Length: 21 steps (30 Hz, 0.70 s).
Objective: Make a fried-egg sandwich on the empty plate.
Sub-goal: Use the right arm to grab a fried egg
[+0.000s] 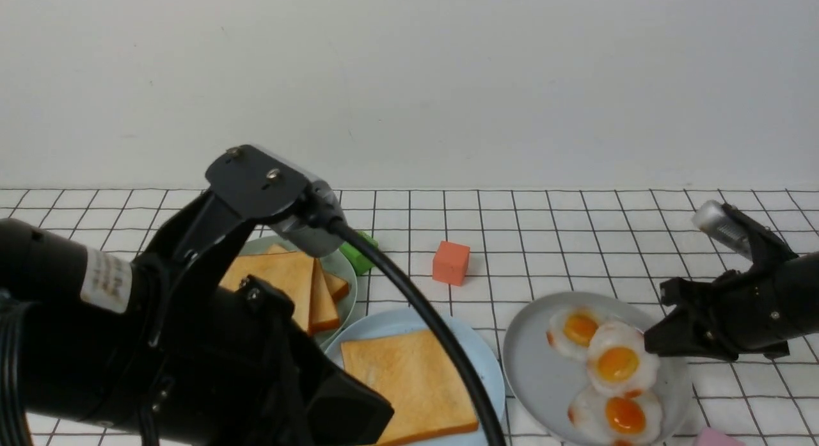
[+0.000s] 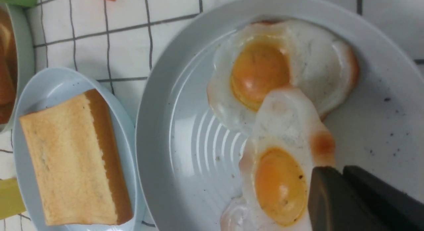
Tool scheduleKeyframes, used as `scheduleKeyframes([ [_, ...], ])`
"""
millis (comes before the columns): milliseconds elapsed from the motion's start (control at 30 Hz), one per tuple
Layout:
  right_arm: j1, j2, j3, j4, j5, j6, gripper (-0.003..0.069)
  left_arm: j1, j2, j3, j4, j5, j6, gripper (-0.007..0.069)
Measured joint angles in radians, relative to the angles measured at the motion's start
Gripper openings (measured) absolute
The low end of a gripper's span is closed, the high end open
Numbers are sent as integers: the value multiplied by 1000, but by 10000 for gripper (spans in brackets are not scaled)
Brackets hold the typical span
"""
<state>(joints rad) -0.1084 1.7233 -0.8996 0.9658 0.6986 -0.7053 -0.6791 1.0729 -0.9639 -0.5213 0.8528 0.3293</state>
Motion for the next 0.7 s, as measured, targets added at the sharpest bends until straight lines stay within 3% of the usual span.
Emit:
scheduleKeyframes([
  [700,-1,-3,0,91,32,-54,26,0,-3,0,22,31,0,-13],
])
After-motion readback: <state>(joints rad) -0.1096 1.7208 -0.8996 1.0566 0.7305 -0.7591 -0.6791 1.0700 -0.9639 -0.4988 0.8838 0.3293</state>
